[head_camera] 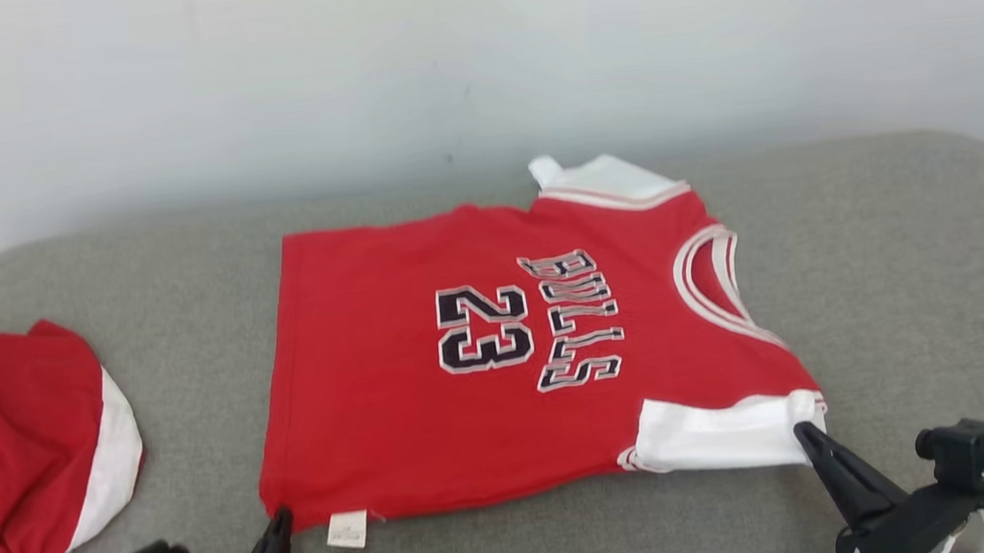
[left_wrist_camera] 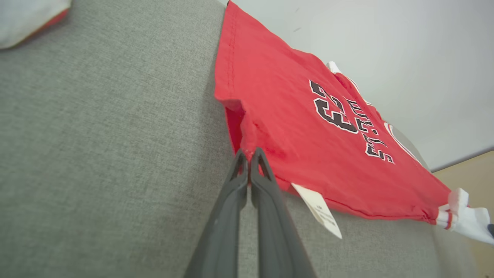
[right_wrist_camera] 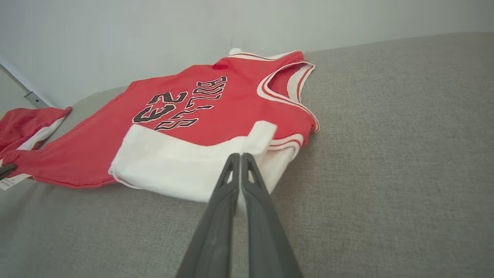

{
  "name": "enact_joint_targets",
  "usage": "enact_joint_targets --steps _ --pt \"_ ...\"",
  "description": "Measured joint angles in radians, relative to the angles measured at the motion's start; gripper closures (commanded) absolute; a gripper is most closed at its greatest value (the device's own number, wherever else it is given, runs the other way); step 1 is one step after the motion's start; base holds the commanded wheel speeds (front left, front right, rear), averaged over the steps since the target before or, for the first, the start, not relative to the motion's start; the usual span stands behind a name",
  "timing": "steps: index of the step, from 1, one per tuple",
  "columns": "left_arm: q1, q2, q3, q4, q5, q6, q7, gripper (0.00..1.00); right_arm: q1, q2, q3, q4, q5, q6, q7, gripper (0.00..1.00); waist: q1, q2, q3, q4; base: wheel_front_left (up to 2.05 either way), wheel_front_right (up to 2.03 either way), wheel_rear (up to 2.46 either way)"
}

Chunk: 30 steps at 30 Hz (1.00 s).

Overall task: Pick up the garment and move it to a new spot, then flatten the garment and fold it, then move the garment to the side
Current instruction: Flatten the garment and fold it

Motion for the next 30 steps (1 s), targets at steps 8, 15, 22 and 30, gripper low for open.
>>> enact_joint_targets --steps 8,15,22,30 --pt "0.044 0.011 -0.01 -0.01 0.009 0.018 -0.003 1.0 0.04 -0.01 0.029 -0.01 0.02 0.0 0.0 1.0 0.0001 0.0 -0.046 -0.015 0.0 0.0 0.0" --pt "0.044 -0.005 -0.012 -0.012 0.009 0.026 -0.003 1.0 0.04 -0.003 0.036 0.008 0.035 0.0 0.0 0.0 0.0005 0.0 -0.034 -0.01 0.0 0.0 0.0" --pt "0.044 -0.007 -0.011 -0.019 0.009 0.036 -0.004 1.0 0.022 -0.019 0.024 -0.019 0.056 0.0 0.001 0.0 0.0005 0.0002 -0.028 -0.009 0.0 0.0 0.0" --pt "0.041 -0.016 -0.013 -0.042 0.024 0.044 -0.012 1.0 -0.019 -0.039 0.03 0.019 0.027 -0.02 0.036 0.0 0.0005 0.0002 -0.014 -0.003 0.0 0.0 0.0"
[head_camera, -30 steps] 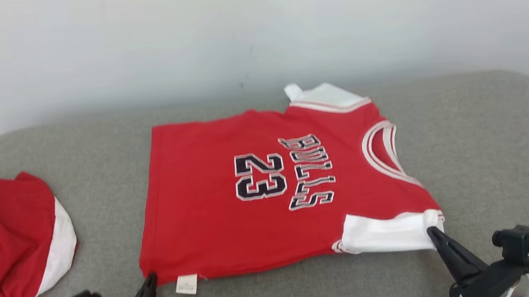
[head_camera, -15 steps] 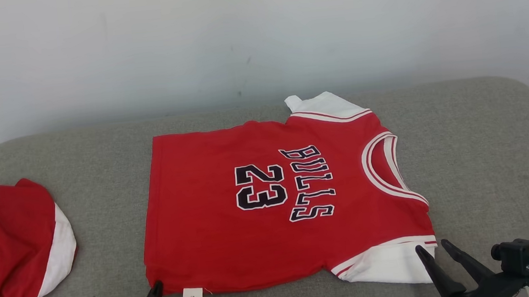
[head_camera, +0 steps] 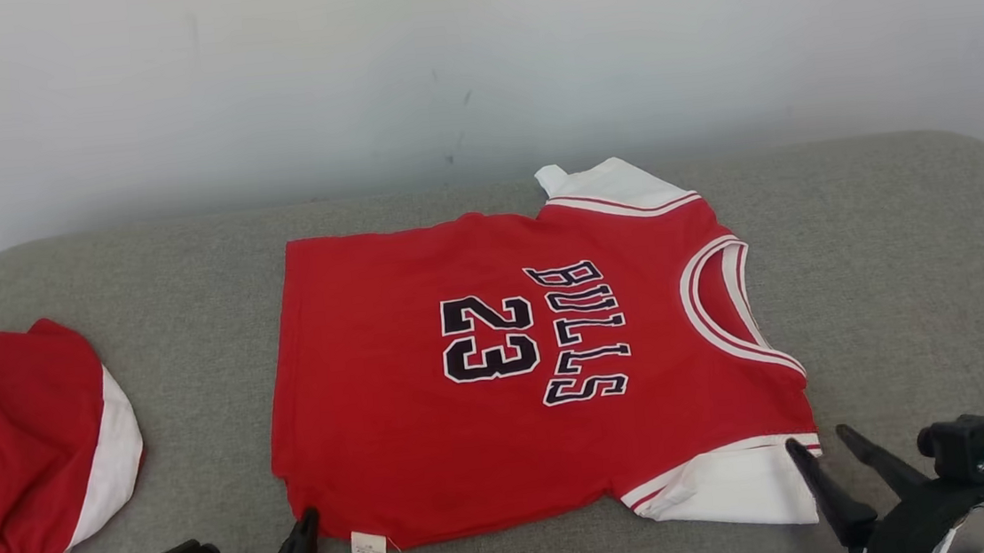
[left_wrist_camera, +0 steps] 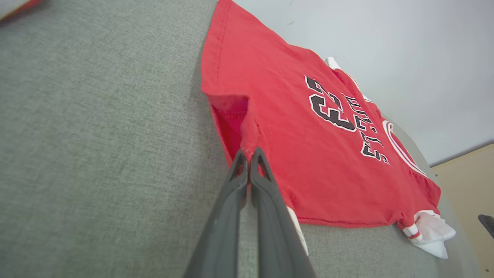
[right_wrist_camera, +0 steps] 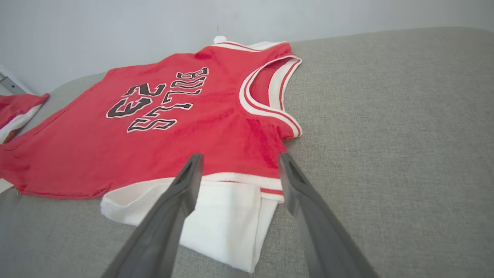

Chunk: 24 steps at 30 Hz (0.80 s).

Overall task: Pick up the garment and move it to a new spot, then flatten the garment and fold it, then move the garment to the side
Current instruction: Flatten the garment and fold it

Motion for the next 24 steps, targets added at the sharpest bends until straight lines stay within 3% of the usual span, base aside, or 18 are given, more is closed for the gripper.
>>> enact_joint_targets --steps 9,14,15,17,18,24 --pt "-0.023 -0.007 -0.007 -0.019 0.021 0.003 0.0 1.0 -0.012 0.001 0.069 0.049 -0.05 -0.017 0.082 0.0 0.0 0.0 0.025 0.024 0.0 0.0 0.0" --pt "-0.023 -0.009 -0.004 -0.024 0.021 0.009 -0.001 1.0 -0.037 -0.003 0.083 0.064 -0.075 -0.034 0.106 0.15 0.0 0.0 0.029 0.025 0.0 0.0 0.0" --pt "-0.023 -0.009 -0.003 -0.024 0.021 0.009 -0.001 1.0 -0.042 -0.003 0.087 0.067 -0.075 -0.034 0.109 0.24 0.0 0.0 0.03 0.025 0.0 0.0 0.0" --pt "-0.023 -0.009 -0.002 -0.024 0.021 0.009 -0.001 1.0 -0.049 -0.001 0.093 0.068 -0.078 -0.034 0.116 0.8 0.0 0.0 0.032 0.024 0.0 0.0 0.0" --pt "-0.023 -0.009 -0.002 -0.025 0.021 0.009 -0.001 1.0 -0.051 0.0 0.095 0.069 -0.079 -0.035 0.117 1.0 0.0 0.0 0.033 0.024 0.0 0.0 0.0" --pt "-0.023 -0.008 0.008 -0.03 0.021 0.01 -0.001 1.0 -0.08 0.001 0.095 0.066 -0.093 -0.035 0.114 1.0 0.0 0.0 0.042 0.022 0.0 0.0 0.0"
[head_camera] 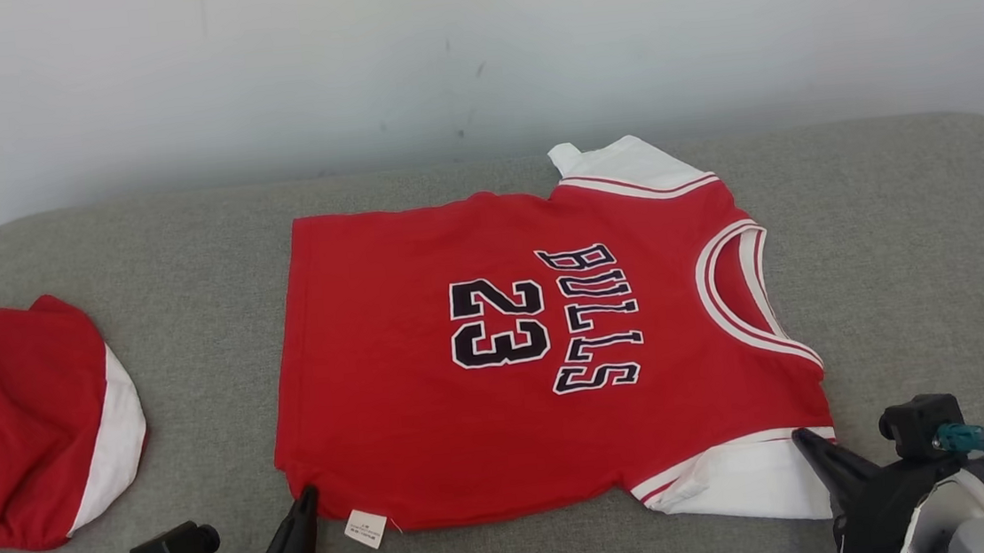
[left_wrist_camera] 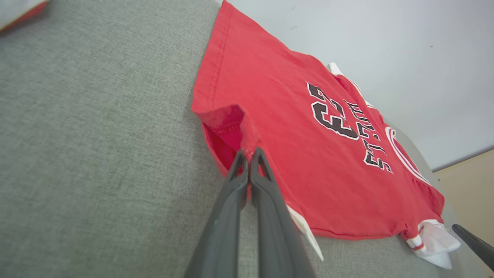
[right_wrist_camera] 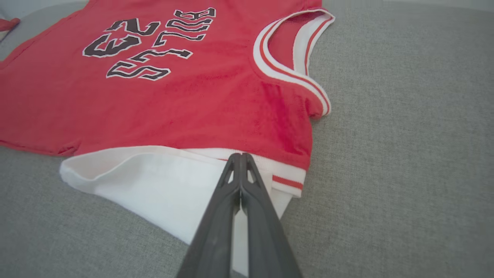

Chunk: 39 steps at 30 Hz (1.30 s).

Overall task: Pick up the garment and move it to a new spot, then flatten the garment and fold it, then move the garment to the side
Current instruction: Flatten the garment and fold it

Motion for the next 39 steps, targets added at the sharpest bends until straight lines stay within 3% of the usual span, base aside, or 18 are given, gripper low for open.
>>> enact_joint_targets --steps 6,8,9,21,22,23,24,25,39 --pt "-0.002 0.0 0.006 -0.003 0.0 0.0 0.0 1.0 -0.015 0.002 -0.022 0.008 0.019 0.0 -0.002 1.0 0.0 0.0 0.007 -0.004 0.0 0.0 0.0" --pt "-0.003 0.0 0.007 -0.003 0.0 0.0 0.0 1.0 -0.014 0.001 -0.019 0.013 0.02 -0.003 0.006 0.26 0.0 0.0 0.007 -0.004 0.0 0.0 0.0" --pt "-0.003 0.0 0.007 -0.004 0.0 0.0 0.0 1.0 -0.012 0.001 -0.013 0.019 0.02 -0.008 0.013 0.0 0.0 0.0 0.008 -0.005 0.0 0.0 0.0" --pt "-0.015 -0.02 -0.001 -0.003 0.0 0.0 -0.007 1.0 -0.005 0.001 0.003 0.042 0.02 -0.007 0.044 0.0 -0.0001 0.0 0.012 0.004 0.0 0.0 0.0" --pt "-0.019 -0.025 -0.002 -0.005 0.001 -0.001 -0.007 1.0 -0.005 0.0 0.005 0.044 0.02 -0.007 0.049 0.2 -0.0001 0.0001 0.012 0.007 0.0 0.0 0.0" --pt "-0.021 -0.028 -0.003 -0.004 0.002 -0.001 -0.007 1.0 -0.005 -0.001 0.006 0.045 0.019 -0.007 0.051 0.56 -0.0001 0.0 0.012 0.01 0.0 0.0 0.0" --pt "-0.023 -0.031 -0.004 -0.004 0.004 -0.002 -0.007 1.0 -0.005 -0.002 0.009 0.046 0.018 -0.007 0.055 0.7 -0.0001 0.0001 0.012 0.014 0.0 0.0 0.0" --pt "-0.023 -0.033 -0.006 -0.004 0.007 -0.002 -0.007 1.0 -0.005 -0.003 0.013 0.047 0.016 -0.007 0.055 1.0 -0.0001 0.0 0.012 0.017 0.0 0.0 0.0" --pt "-0.017 -0.029 0.012 0.015 0.005 -0.002 -0.007 1.0 -0.072 -0.005 0.015 0.008 -0.03 0.003 0.016 1.0 -0.0001 0.0 0.011 0.016 0.0 0.0 0.0"
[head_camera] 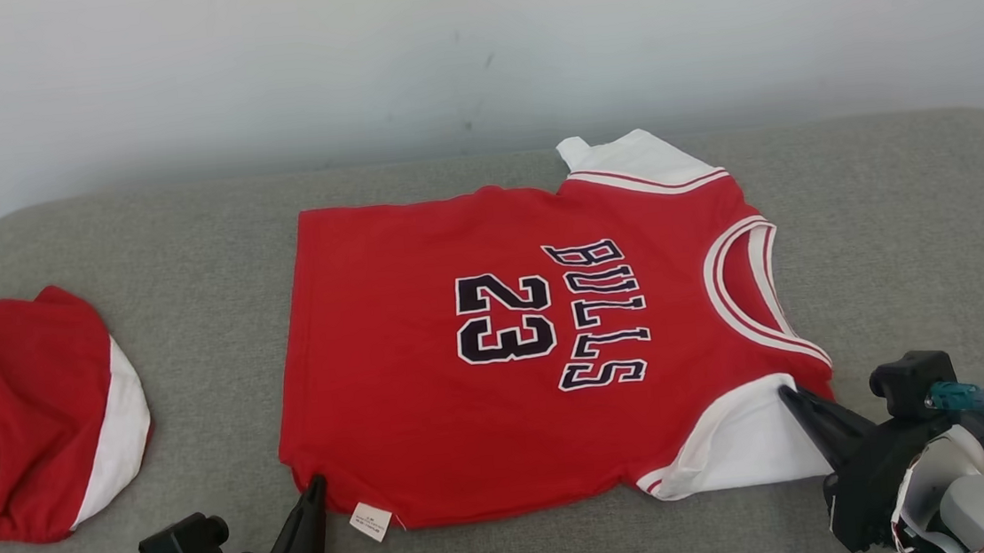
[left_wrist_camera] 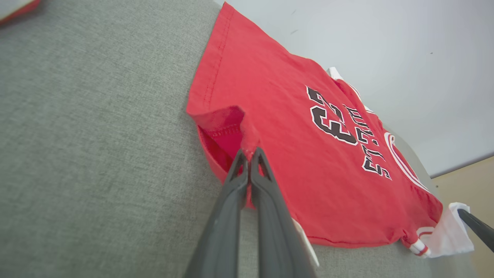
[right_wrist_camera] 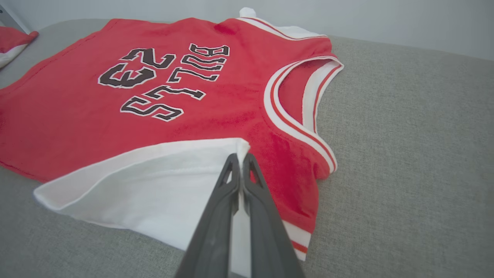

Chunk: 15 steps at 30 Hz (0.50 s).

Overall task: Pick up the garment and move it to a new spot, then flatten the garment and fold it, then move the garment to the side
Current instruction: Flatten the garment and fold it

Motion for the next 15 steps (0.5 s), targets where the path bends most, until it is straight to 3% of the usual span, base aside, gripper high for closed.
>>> enact_joint_targets --steps 6,15 --pt "0.002 0.0 0.0 0.007 0.0 0.0 0.0 1.0 0.021 -0.004 0.007 -0.057 0.041 0.043 -0.032 1.0 0.0 0.0 -0.012 -0.023 0.0 0.0 0.0" --pt "0.009 0.002 0.001 0.006 0.0 0.0 0.0 1.0 0.136 -0.082 0.083 -0.115 0.082 0.052 0.008 1.0 0.0 0.0 -0.027 -0.05 0.0 0.0 0.0"
